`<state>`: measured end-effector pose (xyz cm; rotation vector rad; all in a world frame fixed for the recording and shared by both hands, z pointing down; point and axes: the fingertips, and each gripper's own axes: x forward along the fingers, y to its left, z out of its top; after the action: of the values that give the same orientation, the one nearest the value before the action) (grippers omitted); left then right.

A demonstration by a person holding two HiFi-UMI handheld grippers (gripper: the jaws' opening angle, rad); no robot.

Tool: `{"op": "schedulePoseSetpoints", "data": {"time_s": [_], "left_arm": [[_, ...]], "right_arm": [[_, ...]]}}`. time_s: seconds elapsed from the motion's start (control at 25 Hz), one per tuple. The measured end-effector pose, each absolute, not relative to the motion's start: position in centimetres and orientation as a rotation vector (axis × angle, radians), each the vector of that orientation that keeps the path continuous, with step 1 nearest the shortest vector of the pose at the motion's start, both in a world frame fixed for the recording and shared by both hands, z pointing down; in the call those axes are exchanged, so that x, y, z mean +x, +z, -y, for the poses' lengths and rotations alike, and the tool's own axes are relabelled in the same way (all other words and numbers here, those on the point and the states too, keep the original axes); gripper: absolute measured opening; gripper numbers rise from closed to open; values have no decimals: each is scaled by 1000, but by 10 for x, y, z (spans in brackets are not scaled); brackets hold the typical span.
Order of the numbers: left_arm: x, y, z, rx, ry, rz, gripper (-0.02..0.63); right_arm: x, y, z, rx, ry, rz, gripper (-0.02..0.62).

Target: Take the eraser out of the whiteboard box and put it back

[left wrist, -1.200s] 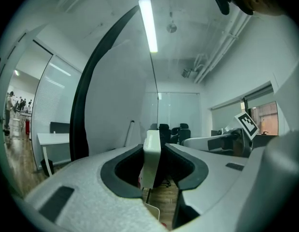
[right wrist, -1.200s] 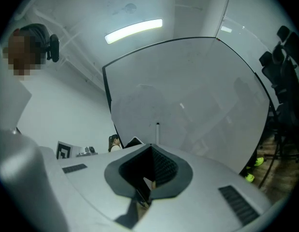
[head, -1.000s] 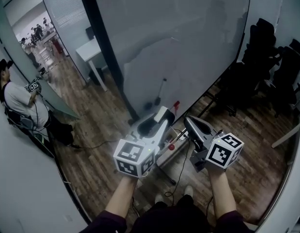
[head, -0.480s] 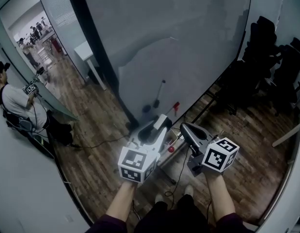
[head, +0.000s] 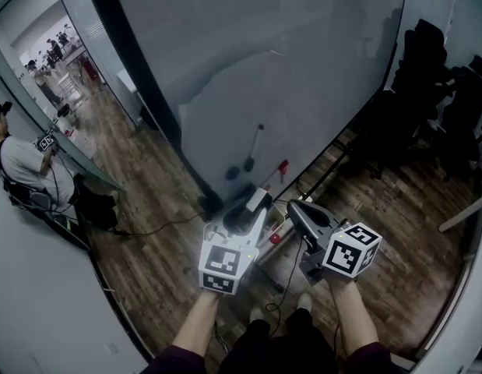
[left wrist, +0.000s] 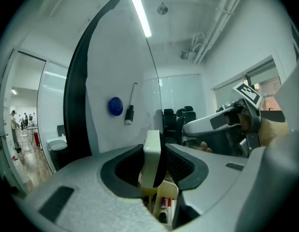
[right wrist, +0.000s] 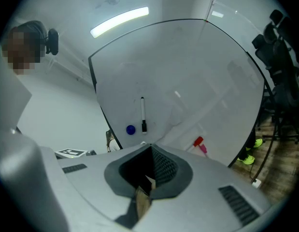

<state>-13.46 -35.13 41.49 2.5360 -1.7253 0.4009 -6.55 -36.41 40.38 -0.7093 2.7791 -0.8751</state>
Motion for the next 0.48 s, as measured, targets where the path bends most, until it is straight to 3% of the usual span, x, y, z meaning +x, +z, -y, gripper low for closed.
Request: {"op": "schedulePoseSetpoints", "data": {"time_s": [0.48], "left_arm": [[-130,459,368,2511,562,1736,130]], "right_arm": [[-63,413,371,-701,-924,-2774,3]]}}
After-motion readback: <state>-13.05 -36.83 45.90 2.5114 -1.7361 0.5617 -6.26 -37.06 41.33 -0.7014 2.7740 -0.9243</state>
